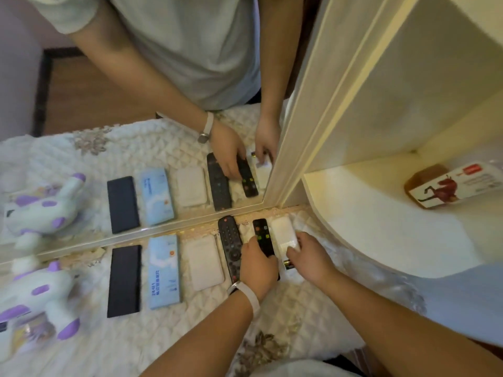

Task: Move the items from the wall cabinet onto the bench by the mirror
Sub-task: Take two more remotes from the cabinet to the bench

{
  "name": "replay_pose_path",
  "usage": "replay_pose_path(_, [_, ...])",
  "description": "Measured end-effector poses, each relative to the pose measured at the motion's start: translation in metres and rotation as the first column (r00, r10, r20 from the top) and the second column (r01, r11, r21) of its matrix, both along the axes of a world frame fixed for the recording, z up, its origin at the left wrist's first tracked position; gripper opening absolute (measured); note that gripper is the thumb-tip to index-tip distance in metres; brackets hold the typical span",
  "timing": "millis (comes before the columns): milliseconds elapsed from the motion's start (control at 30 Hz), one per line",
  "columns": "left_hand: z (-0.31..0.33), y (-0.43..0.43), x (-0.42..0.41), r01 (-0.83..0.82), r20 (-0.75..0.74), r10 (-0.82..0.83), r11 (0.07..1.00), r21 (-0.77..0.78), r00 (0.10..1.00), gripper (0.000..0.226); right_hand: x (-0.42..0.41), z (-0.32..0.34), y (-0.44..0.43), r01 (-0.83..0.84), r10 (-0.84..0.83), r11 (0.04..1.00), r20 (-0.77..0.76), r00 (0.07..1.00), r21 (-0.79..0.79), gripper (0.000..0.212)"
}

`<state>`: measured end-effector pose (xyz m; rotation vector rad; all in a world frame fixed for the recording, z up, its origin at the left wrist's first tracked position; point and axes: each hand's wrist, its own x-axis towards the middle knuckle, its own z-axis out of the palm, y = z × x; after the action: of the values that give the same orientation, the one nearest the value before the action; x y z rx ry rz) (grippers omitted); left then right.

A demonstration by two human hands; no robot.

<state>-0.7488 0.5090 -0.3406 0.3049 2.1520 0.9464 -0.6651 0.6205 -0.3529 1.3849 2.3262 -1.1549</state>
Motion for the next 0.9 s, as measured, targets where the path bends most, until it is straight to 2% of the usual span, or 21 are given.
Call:
replay_pose_path(133, [0.021,-0.011,0.008,0.063,-0.173,-0.072,0.996,-0.060,0.982,0.025,0.011,0.005,0.003,-0.150,0.136,0.982,0.116,0.984,0.116,0.034])
replay_pose_path(233, [0.036,-0.025,0.013,0.087,-0.314,-0.116,0.990,-0.107,0.942,0.034,0.010,0.020,0.003,-0.295,0.272,0.932,0.128,0.954,0.212,0.047])
replay_pose_path(367, [0.044,-0.051,0.017,0.156,-0.506,-0.262,0.958,-0.242,0.822,0.035,0.001,0.039,-0.003,-0.494,0.490,0.806,0.101,0.866,0.326,0.045])
replay_pose_path(467, [0.052,-0.077,0.026,0.126,-0.613,-0.312,0.936,-0.328,0.726,0.036,-0.005,0.050,-0.012,-0.592,0.617,0.710,0.069,0.784,0.382,0.046])
replay_pose_path(600, [0.063,-0.115,0.046,0.009,-0.685,-0.331,0.904,-0.427,0.649,0.039,-0.011,0.062,-0.028,-0.732,0.814,0.489,0.052,0.578,0.474,0.047])
replay_pose_path(700, [0.075,-0.148,0.066,-0.077,-0.684,-0.327,0.869,-0.488,0.652,0.042,-0.018,0.075,-0.046,-0.798,0.927,0.286,0.057,0.370,0.531,0.053])
replay_pose_path(767, [0.082,-0.172,0.083,-0.160,-0.691,-0.293,0.844,-0.511,0.661,0.044,-0.025,0.082,-0.061,-0.807,0.972,0.156,0.058,0.229,0.569,0.057])
replay_pose_path(900, [0.096,-0.222,0.118,-0.323,-0.726,-0.192,0.800,-0.506,0.660,0.047,-0.026,0.099,-0.102,-0.792,0.996,-0.037,0.089,0.022,0.610,0.055])
